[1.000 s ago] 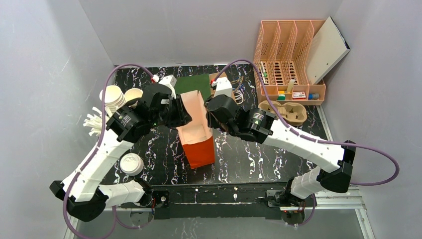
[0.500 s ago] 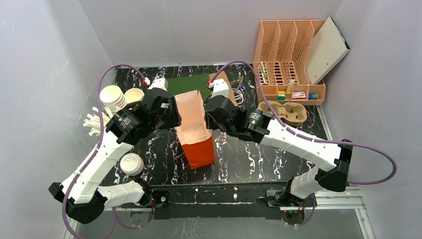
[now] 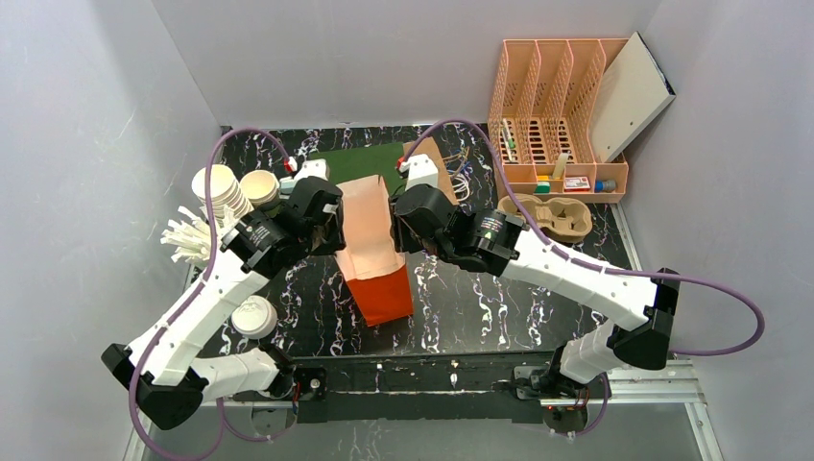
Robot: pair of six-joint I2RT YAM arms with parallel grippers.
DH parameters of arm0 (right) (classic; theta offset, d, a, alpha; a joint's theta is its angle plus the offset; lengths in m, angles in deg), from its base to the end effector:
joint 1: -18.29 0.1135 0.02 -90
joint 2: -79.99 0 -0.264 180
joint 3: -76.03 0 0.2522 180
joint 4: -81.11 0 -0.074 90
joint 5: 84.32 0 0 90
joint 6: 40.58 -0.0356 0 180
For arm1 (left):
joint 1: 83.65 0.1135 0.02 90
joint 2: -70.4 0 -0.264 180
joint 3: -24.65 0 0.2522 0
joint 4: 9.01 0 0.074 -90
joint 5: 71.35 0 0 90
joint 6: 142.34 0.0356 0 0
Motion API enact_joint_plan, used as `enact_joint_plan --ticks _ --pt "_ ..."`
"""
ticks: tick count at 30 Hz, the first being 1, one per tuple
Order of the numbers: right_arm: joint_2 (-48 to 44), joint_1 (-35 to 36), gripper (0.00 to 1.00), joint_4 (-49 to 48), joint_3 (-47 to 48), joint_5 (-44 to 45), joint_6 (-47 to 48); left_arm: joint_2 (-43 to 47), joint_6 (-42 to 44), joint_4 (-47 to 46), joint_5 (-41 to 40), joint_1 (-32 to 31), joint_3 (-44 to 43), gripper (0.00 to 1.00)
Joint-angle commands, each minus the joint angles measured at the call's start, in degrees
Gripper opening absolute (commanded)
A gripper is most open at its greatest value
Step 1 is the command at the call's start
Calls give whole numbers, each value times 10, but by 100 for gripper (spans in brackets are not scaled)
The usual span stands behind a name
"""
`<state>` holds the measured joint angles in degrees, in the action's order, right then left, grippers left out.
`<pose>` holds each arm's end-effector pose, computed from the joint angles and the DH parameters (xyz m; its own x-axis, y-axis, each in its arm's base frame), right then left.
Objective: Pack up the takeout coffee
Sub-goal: Move the takeout bag to the center of the board.
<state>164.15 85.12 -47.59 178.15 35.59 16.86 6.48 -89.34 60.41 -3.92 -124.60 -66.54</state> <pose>0.1425 0.2878 0.3963 -0.5229 -0.0362 -0.8516 -0.4171 0.8822 0.2186 0.1656 -0.1256 0.3945 -0.6397 -0.1807 -0.7471 0.0067 0.9706 -0.2405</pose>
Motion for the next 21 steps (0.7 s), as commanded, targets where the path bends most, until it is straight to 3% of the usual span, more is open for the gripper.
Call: enact_joint_plan --ticks 1,5,9,11,16,21 --pt "-25 1 45 -6 12 -14 19 3 7 -31 -10 1 16 24" --pt "-55 1 53 -1 20 -25 33 2 9 -62 -2 1 22 4" --pt "-88 1 86 8 21 -43 43 -5 15 -68 -23 1 9 0" --pt "-104 -1 95 13 22 -45 43 -9 21 -70 -36 2 1 0" --pt "-137 -23 97 51 34 3 40 -10 32 -78 -59 1 -4 0" --pt "-160 -105 95 72 22 1 50 -6 42 -88 -63 1 9 2"
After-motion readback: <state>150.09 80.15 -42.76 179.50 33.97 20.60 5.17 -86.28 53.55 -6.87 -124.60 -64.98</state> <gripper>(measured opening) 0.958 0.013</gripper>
